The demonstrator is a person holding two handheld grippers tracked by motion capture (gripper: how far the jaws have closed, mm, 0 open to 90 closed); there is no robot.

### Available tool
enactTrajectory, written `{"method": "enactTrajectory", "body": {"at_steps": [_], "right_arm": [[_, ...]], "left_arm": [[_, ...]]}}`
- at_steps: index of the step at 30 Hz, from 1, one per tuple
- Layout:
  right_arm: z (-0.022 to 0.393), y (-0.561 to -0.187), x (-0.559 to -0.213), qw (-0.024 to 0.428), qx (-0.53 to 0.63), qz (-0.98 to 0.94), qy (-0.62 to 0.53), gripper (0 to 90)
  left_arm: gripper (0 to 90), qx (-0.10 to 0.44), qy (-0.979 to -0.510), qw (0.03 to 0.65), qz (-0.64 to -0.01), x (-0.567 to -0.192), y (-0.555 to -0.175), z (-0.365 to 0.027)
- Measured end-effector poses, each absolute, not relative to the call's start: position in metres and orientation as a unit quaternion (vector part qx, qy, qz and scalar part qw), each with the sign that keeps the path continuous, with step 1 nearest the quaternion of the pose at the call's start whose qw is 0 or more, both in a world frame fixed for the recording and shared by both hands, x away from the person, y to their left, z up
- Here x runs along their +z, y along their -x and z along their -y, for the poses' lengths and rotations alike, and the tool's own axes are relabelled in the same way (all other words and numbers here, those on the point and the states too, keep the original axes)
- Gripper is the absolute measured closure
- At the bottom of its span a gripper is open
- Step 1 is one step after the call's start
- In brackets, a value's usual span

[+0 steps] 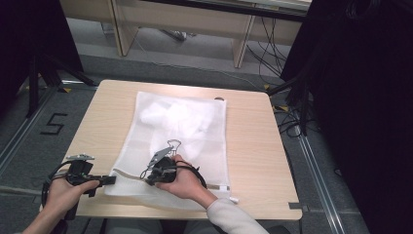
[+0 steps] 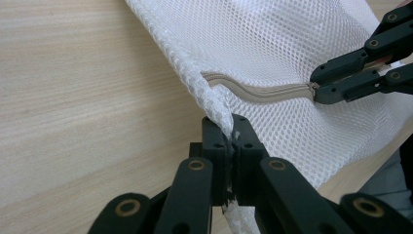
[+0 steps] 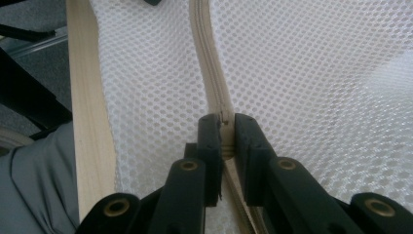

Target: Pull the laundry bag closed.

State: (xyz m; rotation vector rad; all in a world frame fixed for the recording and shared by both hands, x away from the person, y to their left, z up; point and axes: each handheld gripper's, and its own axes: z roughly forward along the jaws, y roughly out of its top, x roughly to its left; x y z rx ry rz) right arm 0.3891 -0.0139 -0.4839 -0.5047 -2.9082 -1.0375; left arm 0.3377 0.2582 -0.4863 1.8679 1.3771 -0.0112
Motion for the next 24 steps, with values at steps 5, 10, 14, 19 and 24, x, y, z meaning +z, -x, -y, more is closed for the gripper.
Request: {"method": "enactTrajectory", "body": {"at_steps": [5, 10, 14, 19, 24], "right_arm": [[0.0173, -0.3889, -0.4824, 0.011, -0.331, 0.928, 0.171, 82.5], [0.021, -0.3886, -0.4803, 0.01, -0.331, 0.927, 0.175, 82.5], [0.022, -0.3889, -0.4802, 0.01, -0.333, 0.927, 0.173, 82.5], [0.0221, -0.3908, -0.4804, 0.012, -0.34, 0.925, 0.165, 82.5], [0.024, -0.3911, -0.4811, 0.015, -0.338, 0.926, 0.167, 82.5]], "left_arm": [[86.0, -0.001, -0.735, 0.402, -0.546, -0.4873, -0.3377, -0.2578], [86.0, -0.002, -0.735, 0.403, -0.545, -0.4873, -0.3379, -0.2579], [86.0, -0.002, -0.735, 0.403, -0.545, -0.487, -0.3378, -0.2578], [86.0, -0.003, -0.737, 0.401, -0.544, -0.4873, -0.3382, -0.2582], [86.1, -0.009, -0.74, 0.398, -0.542, -0.4868, -0.3379, -0.258]]}}
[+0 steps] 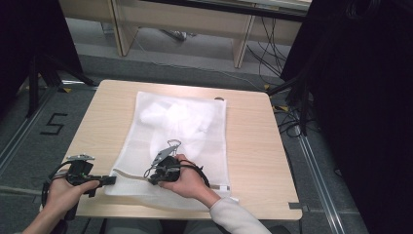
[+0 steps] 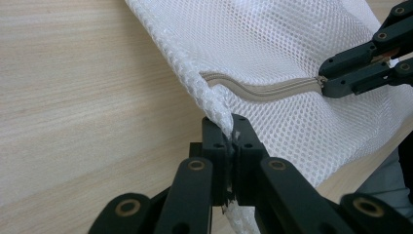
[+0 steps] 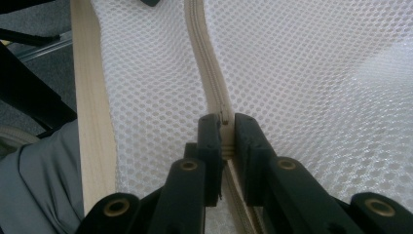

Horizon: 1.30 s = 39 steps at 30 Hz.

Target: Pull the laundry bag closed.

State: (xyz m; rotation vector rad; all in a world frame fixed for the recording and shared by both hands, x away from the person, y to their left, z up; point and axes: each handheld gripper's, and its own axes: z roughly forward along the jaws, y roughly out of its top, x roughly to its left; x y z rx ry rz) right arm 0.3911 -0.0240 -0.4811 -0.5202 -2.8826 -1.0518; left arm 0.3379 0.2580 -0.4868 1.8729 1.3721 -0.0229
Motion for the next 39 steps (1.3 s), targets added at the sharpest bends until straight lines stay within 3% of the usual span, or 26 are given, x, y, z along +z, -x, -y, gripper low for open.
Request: {"method": "enactTrajectory", "body": {"at_steps": [39], "right_arm": [[0.038, -0.392, -0.474, 0.015, -0.342, 0.924, 0.172, 82.6]], "left_arm": [[86.0, -0.005, -0.734, 0.401, -0.549, -0.488, -0.339, -0.259]]}}
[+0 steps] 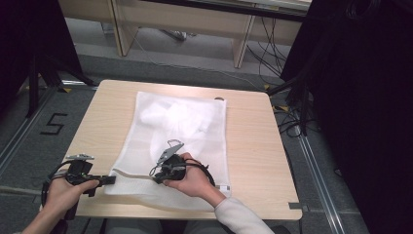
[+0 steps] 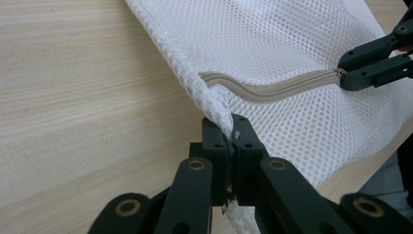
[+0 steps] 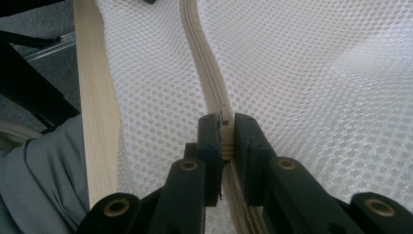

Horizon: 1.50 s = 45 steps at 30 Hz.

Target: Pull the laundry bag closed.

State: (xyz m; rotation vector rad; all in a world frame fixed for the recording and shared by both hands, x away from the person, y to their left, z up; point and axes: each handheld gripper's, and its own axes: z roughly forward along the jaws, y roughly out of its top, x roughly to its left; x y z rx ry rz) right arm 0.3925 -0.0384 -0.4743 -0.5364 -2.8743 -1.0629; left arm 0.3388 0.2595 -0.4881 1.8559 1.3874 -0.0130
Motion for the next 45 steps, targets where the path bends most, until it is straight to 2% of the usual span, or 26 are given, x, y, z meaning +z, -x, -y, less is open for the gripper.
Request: {"method": "enactTrajectory", "body": {"at_steps": [45], "right_arm": [[0.06, -0.391, -0.469, 0.004, -0.337, 0.922, 0.191, 82.6]], "left_arm": [[85.9, -0.008, -0.736, 0.394, -0.55, -0.489, -0.34, -0.262]]}}
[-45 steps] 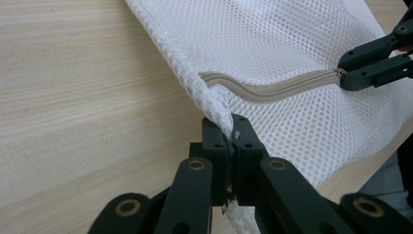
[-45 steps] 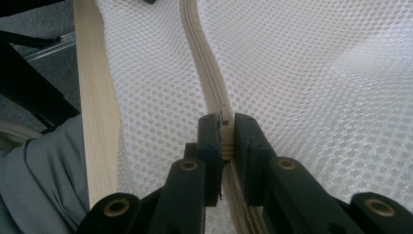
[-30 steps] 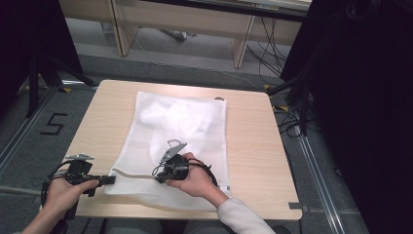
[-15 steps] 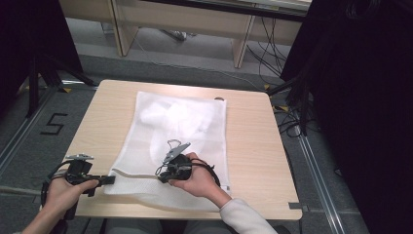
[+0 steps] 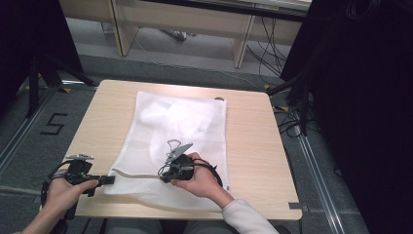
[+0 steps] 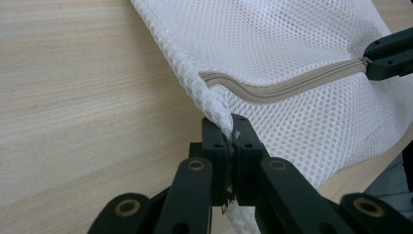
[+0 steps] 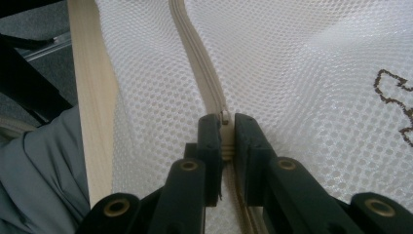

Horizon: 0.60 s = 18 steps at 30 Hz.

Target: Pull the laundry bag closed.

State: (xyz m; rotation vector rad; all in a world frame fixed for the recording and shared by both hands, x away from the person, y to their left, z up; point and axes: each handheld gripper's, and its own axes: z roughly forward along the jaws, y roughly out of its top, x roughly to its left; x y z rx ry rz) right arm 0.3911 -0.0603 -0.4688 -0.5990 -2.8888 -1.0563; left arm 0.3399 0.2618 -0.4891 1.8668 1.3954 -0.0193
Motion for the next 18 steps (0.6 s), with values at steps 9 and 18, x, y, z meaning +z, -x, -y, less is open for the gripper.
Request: {"method": "enactTrajectory", "body": {"at_steps": [9, 18], "right_arm": [[0.063, -0.3913, -0.4681, -0.002, -0.332, 0.925, 0.185, 82.6], [0.068, -0.3899, -0.4667, 0.0, -0.335, 0.923, 0.192, 82.6]], "left_arm": [[85.9, -0.005, -0.737, 0.394, -0.55, -0.4887, -0.3397, -0.2613], [85.9, -0.005, -0.737, 0.393, -0.55, -0.4888, -0.3399, -0.2618]]}}
